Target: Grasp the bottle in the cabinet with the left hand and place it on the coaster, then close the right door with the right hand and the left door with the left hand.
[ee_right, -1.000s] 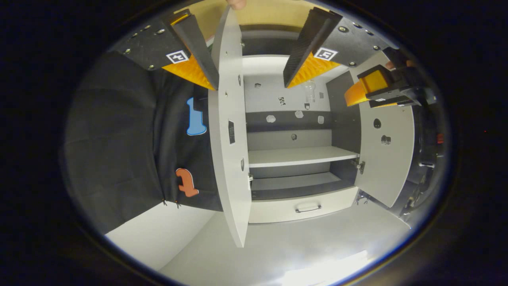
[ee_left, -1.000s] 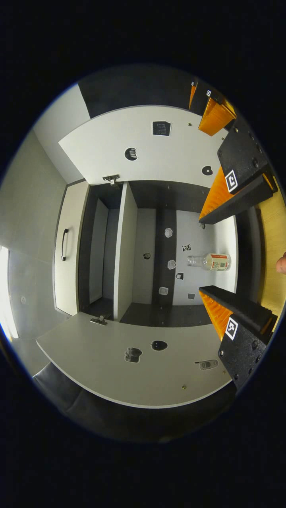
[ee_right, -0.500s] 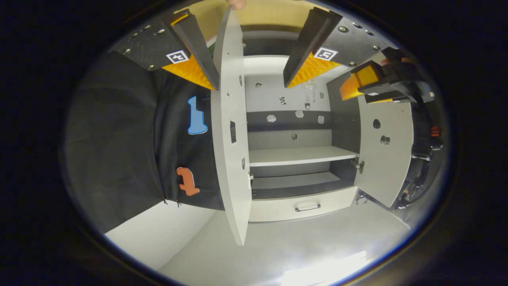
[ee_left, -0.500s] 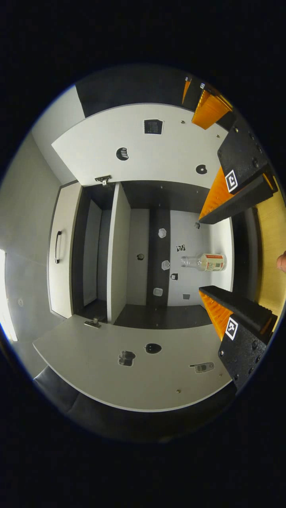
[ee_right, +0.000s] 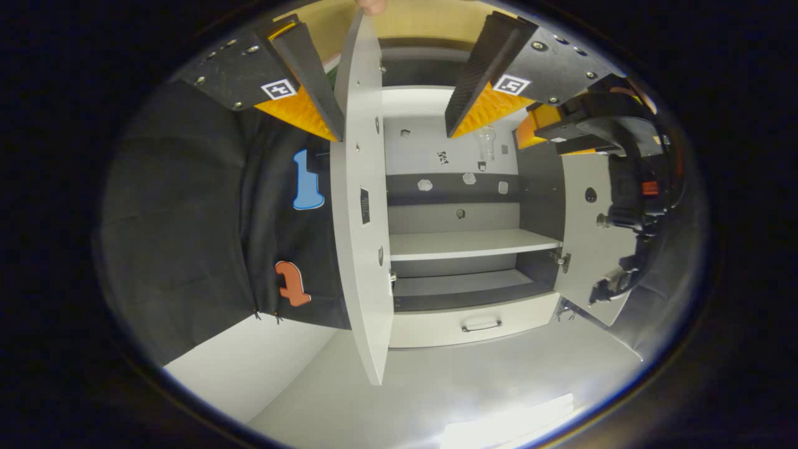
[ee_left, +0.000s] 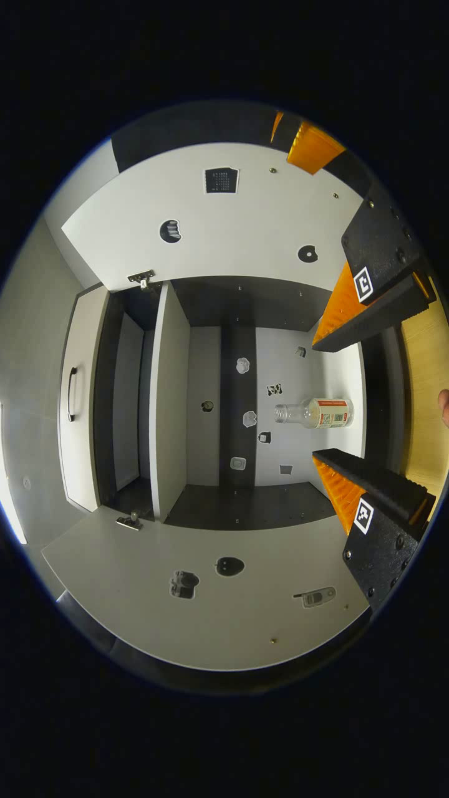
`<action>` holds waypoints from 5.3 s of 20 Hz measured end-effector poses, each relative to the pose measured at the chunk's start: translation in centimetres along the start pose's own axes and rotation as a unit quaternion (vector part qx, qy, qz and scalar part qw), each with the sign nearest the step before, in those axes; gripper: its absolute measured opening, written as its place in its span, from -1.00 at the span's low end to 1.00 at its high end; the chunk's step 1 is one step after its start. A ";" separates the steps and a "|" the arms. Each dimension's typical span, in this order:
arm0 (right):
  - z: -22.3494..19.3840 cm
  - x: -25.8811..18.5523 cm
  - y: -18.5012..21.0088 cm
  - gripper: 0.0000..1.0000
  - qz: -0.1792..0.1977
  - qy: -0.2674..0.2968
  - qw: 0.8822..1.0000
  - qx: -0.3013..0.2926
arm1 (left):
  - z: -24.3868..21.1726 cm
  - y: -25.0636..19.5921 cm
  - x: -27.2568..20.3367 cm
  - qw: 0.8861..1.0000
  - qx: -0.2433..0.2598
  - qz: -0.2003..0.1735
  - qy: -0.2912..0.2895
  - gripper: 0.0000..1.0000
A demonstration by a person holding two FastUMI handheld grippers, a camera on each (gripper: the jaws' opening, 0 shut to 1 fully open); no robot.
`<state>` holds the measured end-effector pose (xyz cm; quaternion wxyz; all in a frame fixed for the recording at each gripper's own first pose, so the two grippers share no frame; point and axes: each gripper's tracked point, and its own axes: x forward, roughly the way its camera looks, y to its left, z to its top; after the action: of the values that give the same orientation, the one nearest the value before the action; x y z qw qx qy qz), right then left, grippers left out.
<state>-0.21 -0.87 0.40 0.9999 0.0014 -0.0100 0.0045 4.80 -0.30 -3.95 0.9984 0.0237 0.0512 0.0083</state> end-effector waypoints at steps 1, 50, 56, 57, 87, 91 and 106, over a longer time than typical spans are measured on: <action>0.0 0.0 -0.1 0.97 -0.001 0.000 1.000 0.000 | 0.1 0.2 0.8 1.000 0.001 0.001 -0.001 0.96; 0.5 -2.1 -8.1 0.97 -0.100 -0.002 0.995 0.002 | -4.7 -0.7 13.1 0.996 0.020 -0.083 0.039 0.31; 0.5 -2.8 -7.8 0.97 -0.094 0.000 0.996 -0.002 | -7.3 -3.0 7.1 0.990 0.010 -0.129 0.056 0.34; 0.4 -2.7 -7.8 0.97 -0.092 0.000 0.996 -0.002 | -7.9 -3.3 6.2 0.989 0.011 -0.134 0.059 0.34; 0.5 -3.2 -8.8 0.97 -0.093 -0.003 0.996 -0.004 | -35.9 -5.0 -11.5 0.941 -0.024 -0.230 0.249 0.36; 0.6 -3.9 -8.8 0.97 -0.093 -0.003 0.996 -0.007 | -38.0 -4.9 -12.2 0.940 -0.028 -0.219 0.260 0.36; 0.1 -3.2 -8.4 0.97 -0.082 0.008 0.996 -0.015 | -40.1 -4.4 -13.1 0.945 -0.026 -0.195 0.260 0.51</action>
<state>-3.30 -9.28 0.41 0.9969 -0.0128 -0.0023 -0.0777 -12.34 -3.11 -42.68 0.9327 -0.0159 0.3124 -0.1798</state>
